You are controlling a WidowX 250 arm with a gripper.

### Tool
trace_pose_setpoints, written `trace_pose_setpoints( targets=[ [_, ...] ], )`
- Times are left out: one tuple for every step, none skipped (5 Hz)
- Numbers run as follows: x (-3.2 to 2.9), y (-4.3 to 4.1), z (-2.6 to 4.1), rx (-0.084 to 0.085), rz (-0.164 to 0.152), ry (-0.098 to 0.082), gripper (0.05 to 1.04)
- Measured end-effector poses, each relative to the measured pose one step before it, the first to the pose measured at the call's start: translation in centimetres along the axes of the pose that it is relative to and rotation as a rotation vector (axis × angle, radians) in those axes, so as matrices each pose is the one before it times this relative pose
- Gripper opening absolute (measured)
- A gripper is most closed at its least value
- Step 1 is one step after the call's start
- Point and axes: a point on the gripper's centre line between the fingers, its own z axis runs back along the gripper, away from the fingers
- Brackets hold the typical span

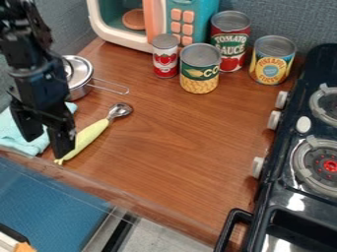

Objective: Move the yellow spoon to the back right of the table.

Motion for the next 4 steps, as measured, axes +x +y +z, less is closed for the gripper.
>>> trace_pose_setpoints(
  targets=[
    [1.674, 0.338, -1.272, 0.005, 0.032, 0.0156, 1.0],
    [1.656, 0.339, -0.995, 0.0024, 0.0313, 0.0185, 1.0],
    [0.897, 0.449, -0.911, 0.0136, 0.0358, 0.0198, 1.0],
    [0.21, 0.104, -0.341, -0.0005, 0.0233, 0.0063, 1.0]
  ],
)
